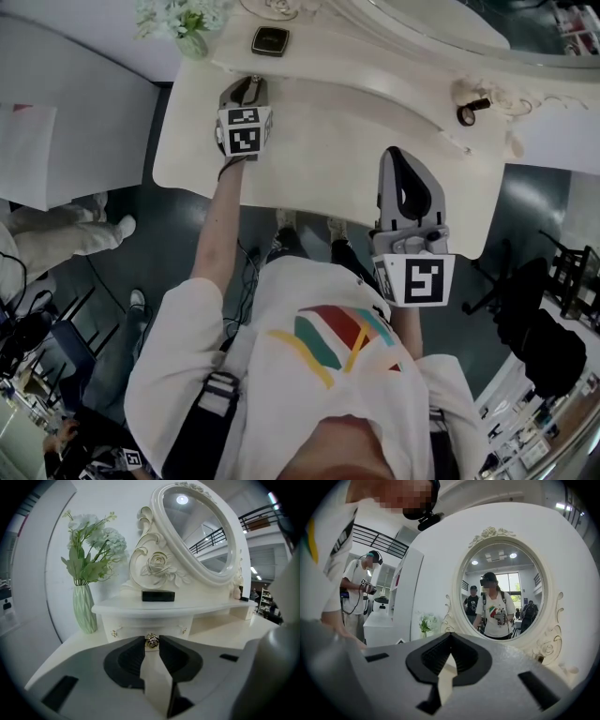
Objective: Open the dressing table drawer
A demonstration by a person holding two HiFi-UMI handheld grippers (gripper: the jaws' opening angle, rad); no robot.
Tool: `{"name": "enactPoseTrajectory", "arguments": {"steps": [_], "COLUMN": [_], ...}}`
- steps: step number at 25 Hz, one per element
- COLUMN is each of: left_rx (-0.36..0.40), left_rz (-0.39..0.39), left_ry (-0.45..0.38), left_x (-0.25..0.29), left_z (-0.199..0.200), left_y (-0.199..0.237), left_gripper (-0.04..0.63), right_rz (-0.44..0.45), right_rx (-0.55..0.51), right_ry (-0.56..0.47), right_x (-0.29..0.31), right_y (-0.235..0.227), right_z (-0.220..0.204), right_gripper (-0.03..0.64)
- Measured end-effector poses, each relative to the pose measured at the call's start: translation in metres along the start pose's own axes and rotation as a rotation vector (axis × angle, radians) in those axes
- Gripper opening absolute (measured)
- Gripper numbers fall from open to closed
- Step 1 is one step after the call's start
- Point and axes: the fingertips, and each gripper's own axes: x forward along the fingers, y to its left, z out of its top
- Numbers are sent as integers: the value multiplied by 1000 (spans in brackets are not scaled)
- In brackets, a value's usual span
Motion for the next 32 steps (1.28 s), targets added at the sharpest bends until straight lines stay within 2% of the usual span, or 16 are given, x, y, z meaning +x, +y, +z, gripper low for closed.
{"name": "enactPoseTrajectory", "arguments": {"steps": [32], "left_rx": [-9], "left_rz": [-4], "left_ry": [32], "left_x": [-32], "left_z": [-21], "left_y": [-5], "left_gripper": [89], "right_rz": [33], "right_rx": [-17], "right_ry": [-14], "right_x": [-20], "right_y": [13], "right_z": [6], "right_gripper": [0]}}
